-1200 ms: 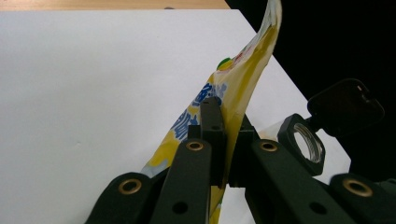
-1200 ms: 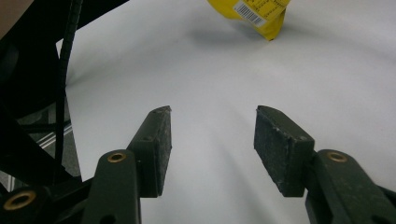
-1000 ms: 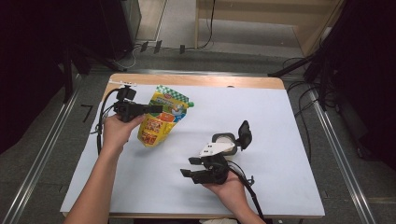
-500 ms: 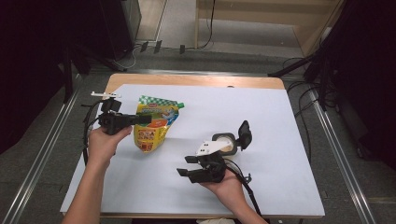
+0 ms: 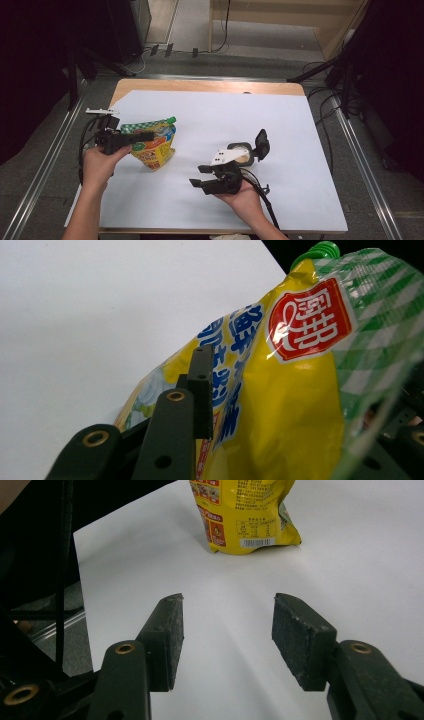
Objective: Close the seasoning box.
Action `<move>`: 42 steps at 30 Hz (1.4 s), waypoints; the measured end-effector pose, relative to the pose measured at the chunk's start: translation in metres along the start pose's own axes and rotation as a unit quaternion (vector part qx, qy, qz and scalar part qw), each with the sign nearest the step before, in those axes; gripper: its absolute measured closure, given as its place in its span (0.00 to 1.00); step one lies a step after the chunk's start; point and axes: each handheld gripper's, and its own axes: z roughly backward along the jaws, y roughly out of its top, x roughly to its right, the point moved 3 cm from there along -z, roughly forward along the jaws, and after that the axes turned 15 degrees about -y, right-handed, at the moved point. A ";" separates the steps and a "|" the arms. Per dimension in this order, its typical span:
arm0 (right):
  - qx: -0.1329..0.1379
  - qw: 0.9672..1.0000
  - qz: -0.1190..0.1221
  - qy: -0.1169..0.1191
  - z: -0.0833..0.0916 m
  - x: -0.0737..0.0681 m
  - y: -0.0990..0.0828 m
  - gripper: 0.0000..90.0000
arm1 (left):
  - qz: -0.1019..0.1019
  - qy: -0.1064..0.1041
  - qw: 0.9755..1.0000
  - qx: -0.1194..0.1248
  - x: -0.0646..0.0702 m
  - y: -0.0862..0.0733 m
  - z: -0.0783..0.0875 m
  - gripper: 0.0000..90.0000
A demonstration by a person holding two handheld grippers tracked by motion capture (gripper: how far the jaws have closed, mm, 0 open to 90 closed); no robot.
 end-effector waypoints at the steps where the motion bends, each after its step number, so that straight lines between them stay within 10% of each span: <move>1: -0.001 1.000 0.000 -0.001 0.000 0.001 0.000 0.54 | 0.000 0.003 1.000 0.003 0.001 -0.001 0.001 0.75; 25: -0.032 0.999 -0.030 -0.015 0.024 0.026 0.009 0.61 | 0.006 0.045 0.999 -0.022 0.008 -0.031 0.024 0.57; 42: -0.034 0.998 -0.053 -0.031 0.060 0.060 0.017 1.00 | 0.007 0.045 0.999 -0.012 0.011 -0.031 0.045 0.55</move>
